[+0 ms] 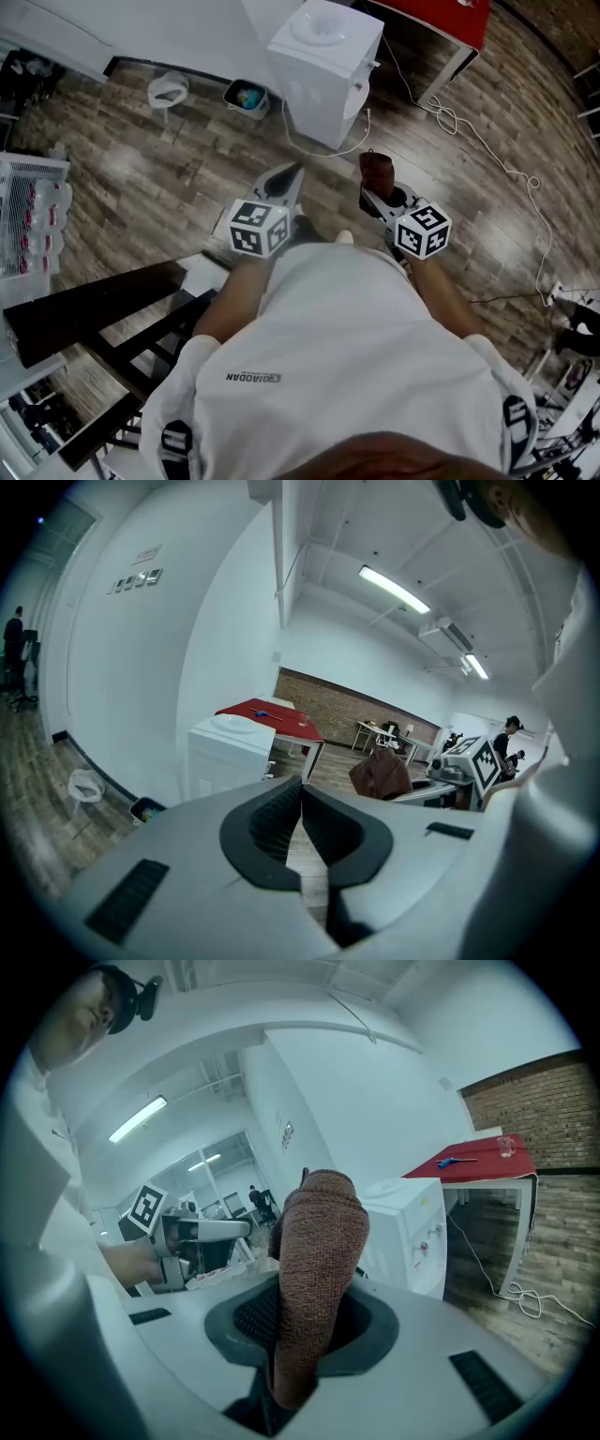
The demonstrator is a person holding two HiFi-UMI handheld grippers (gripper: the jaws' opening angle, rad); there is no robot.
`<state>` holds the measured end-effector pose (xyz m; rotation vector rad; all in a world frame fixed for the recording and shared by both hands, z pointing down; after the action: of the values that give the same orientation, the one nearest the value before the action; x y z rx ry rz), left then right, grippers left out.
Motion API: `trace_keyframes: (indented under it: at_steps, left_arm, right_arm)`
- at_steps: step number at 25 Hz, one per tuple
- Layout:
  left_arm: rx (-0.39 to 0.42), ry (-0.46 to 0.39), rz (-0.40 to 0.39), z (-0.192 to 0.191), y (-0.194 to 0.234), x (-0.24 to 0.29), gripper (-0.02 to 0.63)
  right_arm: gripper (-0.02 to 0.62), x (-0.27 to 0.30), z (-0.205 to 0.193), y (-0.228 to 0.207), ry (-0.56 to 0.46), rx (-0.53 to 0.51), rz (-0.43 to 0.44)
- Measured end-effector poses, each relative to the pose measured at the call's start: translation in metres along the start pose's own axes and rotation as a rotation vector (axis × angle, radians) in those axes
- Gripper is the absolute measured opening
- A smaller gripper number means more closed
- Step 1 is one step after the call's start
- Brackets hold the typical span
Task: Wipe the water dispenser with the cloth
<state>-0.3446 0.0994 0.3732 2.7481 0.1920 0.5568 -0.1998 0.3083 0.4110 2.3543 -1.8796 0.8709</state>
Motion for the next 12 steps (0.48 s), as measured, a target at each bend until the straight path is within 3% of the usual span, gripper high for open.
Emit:
trace_keyframes:
  at_steps: [12]
  left_arm:
    - [-0.008,0.016,0.018,0.028,0.060,0.014,0.002]
  right_arm:
    - [0.069,0.068,0.032,-0.019,0.043,0.088,-0.012]
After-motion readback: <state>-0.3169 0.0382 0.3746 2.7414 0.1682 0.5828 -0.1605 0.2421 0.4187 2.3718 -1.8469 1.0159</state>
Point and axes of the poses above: the fingertips, and each gripper's own axes: x forward along the fingers, y to its left, z out of its top, the point moved 9 cm from there along -x, backward along the fingers, and after that the axes turned 9 degrees about -z, right-handed, at the moved point
